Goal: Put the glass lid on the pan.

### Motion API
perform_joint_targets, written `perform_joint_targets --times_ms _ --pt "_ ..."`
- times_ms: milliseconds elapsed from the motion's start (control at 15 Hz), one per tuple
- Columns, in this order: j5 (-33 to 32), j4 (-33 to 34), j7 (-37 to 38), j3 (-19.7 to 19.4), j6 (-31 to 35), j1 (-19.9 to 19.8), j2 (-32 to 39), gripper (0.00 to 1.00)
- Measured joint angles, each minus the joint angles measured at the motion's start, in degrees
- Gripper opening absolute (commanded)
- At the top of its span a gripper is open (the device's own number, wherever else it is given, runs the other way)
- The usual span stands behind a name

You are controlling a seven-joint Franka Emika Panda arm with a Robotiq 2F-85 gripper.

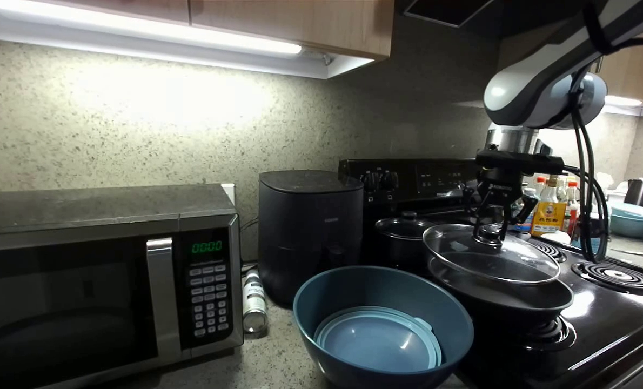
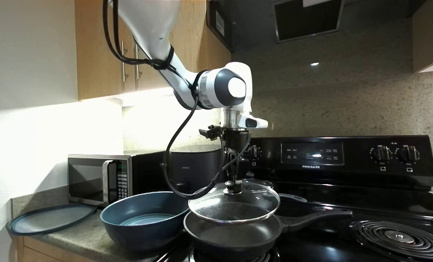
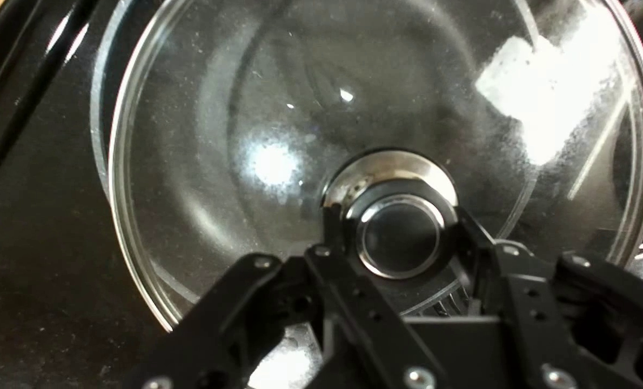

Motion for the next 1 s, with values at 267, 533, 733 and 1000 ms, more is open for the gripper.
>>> perform_joint_targets --times_ms 267,533,733,1000 --pt "0.0 1.54 0.0 -0.03 0.77 0.01 3.3 0.25" --pt "0.23 2.18 -0.01 -0.2 0.76 0.0 6.13 0.25" --pt "1.64 2.6 -0.54 -0.22 0.15 0.0 6.44 0.25" --pt "3.46 2.7 -0.67 -0.25 -1.3 -0.01 6.41 0.25"
